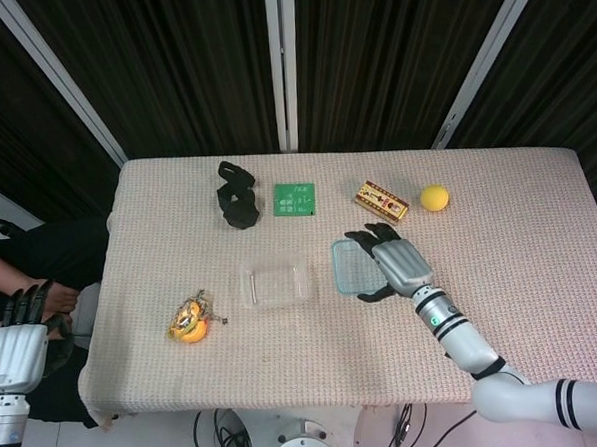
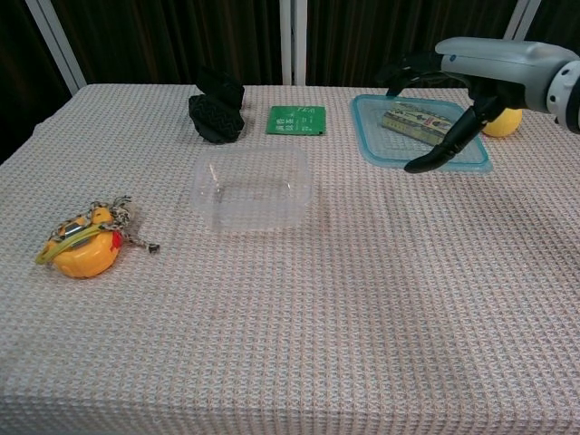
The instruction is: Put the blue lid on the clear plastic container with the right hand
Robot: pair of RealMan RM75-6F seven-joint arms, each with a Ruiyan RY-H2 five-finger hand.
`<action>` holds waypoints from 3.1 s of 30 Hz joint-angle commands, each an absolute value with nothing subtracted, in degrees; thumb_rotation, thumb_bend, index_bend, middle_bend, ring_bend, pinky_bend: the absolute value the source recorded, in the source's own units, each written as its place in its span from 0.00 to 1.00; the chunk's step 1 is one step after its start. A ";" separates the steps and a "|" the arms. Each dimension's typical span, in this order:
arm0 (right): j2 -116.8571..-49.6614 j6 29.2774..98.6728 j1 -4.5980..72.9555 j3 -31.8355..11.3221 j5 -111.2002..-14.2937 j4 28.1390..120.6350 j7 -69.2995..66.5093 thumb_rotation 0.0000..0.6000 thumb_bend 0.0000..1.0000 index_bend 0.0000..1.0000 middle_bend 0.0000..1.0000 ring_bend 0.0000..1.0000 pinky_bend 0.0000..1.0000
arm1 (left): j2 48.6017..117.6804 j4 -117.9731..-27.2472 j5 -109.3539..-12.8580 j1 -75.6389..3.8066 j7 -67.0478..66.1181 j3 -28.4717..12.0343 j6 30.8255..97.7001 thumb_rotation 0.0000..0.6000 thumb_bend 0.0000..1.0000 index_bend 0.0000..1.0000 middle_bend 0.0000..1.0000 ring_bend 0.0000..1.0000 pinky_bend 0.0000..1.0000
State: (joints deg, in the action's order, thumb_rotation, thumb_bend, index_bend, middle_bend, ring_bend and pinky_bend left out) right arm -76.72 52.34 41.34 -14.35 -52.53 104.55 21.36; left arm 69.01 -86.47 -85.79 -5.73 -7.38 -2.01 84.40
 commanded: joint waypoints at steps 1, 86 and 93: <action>-82.29 53.64 49.71 -17.28 -41.08 106.77 30.01 1.00 0.12 0.12 0.39 0.00 0.00 | 69.17 -85.89 -85.95 -5.62 -7.51 -1.97 84.75 1.00 0.00 0.08 0.02 0.00 0.00; -104.86 60.07 70.29 -19.50 -15.84 87.26 43.18 1.00 0.00 0.00 0.19 0.00 0.00 | 71.46 -79.53 -87.28 -6.19 -1.47 -1.65 85.10 1.00 0.00 0.08 0.02 0.00 0.00; -104.24 59.53 69.68 -19.16 -17.29 87.85 42.62 1.00 0.00 0.00 0.13 0.00 0.00 | 71.45 -79.58 -87.04 -6.22 -2.31 -1.80 85.12 1.00 0.00 0.08 0.02 0.00 0.00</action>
